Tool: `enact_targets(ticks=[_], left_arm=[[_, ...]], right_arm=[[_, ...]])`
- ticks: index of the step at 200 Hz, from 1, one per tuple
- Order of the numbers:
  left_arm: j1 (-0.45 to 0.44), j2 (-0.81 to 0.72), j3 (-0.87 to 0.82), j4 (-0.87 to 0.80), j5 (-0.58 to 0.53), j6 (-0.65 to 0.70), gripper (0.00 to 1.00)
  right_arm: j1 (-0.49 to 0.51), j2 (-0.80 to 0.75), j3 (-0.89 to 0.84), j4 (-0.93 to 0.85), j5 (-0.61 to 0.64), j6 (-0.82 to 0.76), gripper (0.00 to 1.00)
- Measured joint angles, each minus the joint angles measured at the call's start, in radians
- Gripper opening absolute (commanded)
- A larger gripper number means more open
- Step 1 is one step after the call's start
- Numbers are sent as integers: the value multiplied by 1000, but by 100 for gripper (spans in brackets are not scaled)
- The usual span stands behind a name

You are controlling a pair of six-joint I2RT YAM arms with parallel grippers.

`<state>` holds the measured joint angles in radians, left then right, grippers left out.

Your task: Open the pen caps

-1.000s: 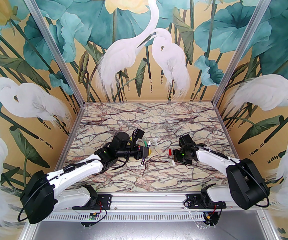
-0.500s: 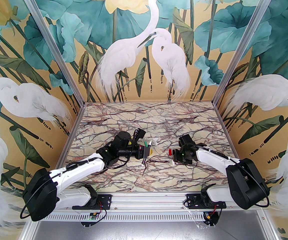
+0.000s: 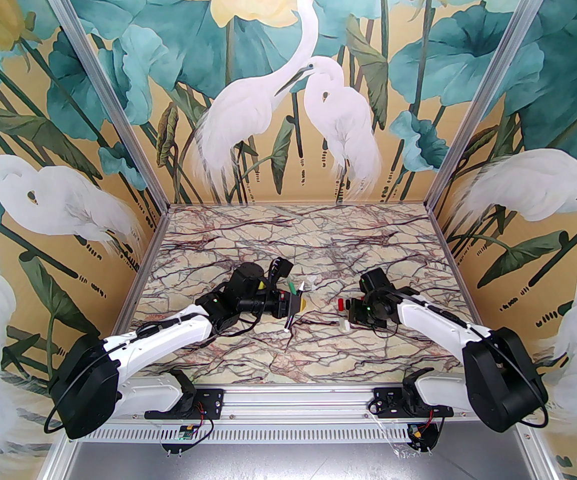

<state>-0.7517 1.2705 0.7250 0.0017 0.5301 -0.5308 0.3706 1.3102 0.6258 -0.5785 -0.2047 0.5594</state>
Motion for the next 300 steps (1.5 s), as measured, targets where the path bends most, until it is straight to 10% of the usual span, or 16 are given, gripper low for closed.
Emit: enact_targets(ticks=[139, 300], left_arm=[[-20, 36, 36, -14, 0, 1, 4], [-21, 7, 35, 3, 29, 8, 4]], right_arm=[[1, -59, 116, -200, 21, -9, 20], [16, 310, 346, -430, 21, -147, 20]])
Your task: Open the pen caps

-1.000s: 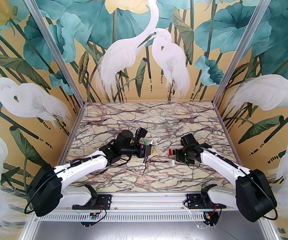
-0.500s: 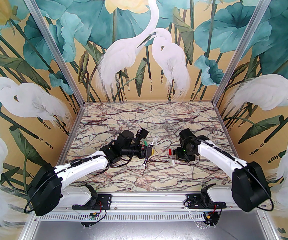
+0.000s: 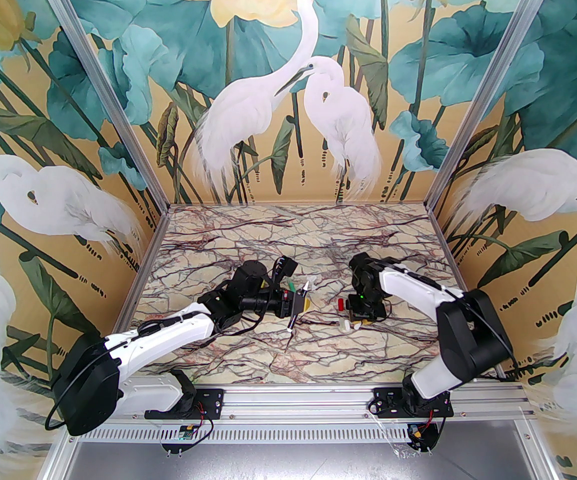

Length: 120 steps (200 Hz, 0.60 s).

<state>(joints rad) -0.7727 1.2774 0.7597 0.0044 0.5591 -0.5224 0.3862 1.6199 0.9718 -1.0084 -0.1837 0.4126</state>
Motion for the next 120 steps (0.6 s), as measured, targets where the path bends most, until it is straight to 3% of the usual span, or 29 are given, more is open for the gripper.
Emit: enact_targets(ticks=[120], left_arm=[[0, -10, -1, 13, 6, 0, 4]], right_arm=[[0, 125, 103, -27, 1, -51, 26]])
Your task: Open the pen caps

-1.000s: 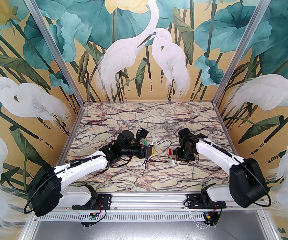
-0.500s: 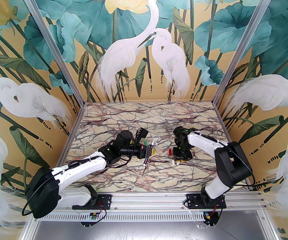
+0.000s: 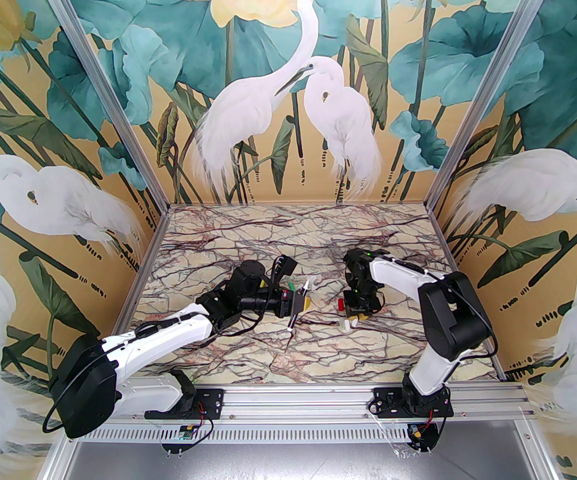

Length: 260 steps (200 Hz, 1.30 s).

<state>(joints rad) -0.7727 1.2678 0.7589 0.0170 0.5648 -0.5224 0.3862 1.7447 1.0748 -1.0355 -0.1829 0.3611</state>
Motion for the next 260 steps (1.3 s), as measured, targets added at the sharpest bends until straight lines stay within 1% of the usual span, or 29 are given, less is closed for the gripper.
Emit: enact_targets(ticks=[51, 79, 96, 126, 172, 202, 217, 252, 255, 260], left_arm=[[0, 0, 0, 2, 3, 0, 4], [0, 0, 0, 2, 7, 0, 4], [0, 0, 0, 2, 7, -1, 4], [0, 0, 0, 2, 5, -1, 4], [0, 0, -26, 5, -39, -9, 4], [0, -6, -26, -6, -85, -13, 5], [0, -14, -26, -12, -102, -16, 5], [0, -31, -26, -39, -145, -16, 5], [0, -32, -26, -42, -146, -16, 5], [0, -32, -25, -47, -151, -16, 5]], right_arm=[[0, 10, 2, 11, 1, 1, 30], [1, -10, 0, 14, 5, 3, 32], [10, -57, -14, 28, 8, 9, 35], [39, -188, -60, 60, 12, 32, 40], [73, -340, -117, 141, 38, 75, 46], [75, -451, -161, 211, 53, 110, 54], [75, -506, -193, 255, 52, 122, 61], [84, -630, -277, 355, 30, 146, 81], [84, -640, -282, 360, 29, 154, 86], [85, -654, -289, 368, 26, 152, 90]])
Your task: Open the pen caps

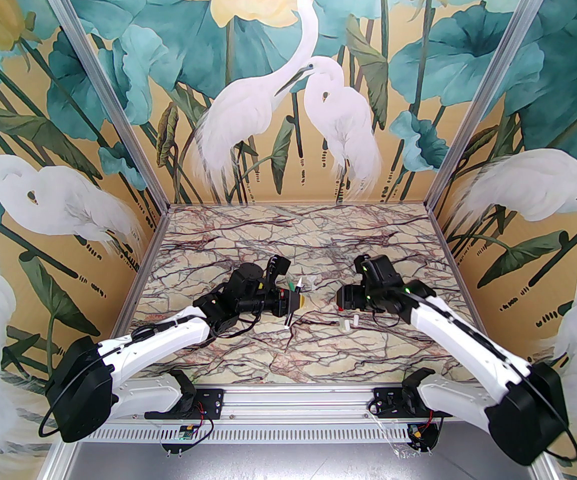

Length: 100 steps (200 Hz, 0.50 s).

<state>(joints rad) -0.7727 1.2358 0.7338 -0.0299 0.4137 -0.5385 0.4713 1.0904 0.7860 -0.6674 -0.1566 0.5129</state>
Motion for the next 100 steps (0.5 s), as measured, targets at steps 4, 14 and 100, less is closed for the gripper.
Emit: enact_targets(ticks=[4, 14, 100], left_arm=[[0, 0, 0, -4, -1, 0, 5], [0, 0, 2, -16, -9, 0, 5], [0, 10, 83, -208, -163, -3, 4]], right_arm=[[1, -12, -5, 7, -2, 2, 92], [1, -45, -18, 26, -6, 7, 98], [3, -388, -95, 84, -19, 12, 99]])
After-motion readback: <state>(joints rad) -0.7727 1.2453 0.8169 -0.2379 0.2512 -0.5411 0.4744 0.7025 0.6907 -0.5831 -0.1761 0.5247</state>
